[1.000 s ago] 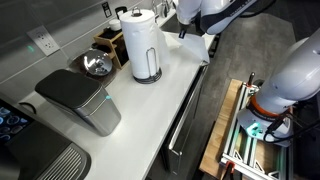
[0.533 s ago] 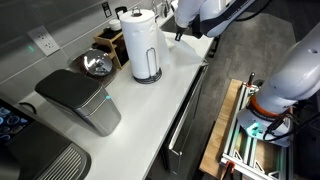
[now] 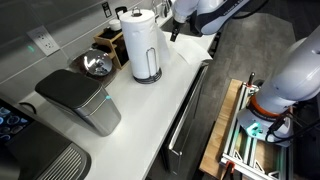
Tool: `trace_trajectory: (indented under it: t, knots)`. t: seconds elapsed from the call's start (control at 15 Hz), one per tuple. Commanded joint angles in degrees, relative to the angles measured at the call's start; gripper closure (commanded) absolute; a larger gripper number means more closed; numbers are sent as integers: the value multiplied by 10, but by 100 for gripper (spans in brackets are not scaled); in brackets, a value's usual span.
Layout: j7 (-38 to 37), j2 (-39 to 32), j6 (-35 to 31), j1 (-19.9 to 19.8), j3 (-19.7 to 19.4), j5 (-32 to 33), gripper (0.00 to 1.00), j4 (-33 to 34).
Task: Remove a piece of paper towel from the paper towel roll and put it on the counter
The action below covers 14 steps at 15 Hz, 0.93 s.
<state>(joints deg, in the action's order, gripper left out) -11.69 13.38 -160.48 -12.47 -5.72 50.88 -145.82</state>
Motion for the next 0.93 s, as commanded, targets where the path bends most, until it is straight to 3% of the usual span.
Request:
trace_trajectory:
  t: [0.0,0.47,0.87]
  knots:
    - [85,65,53,33,-7,-101,0,-19]
    - [114,162,240,39,25,-212,0,15]
    - [112,193,350,45,36,-278,0,52]
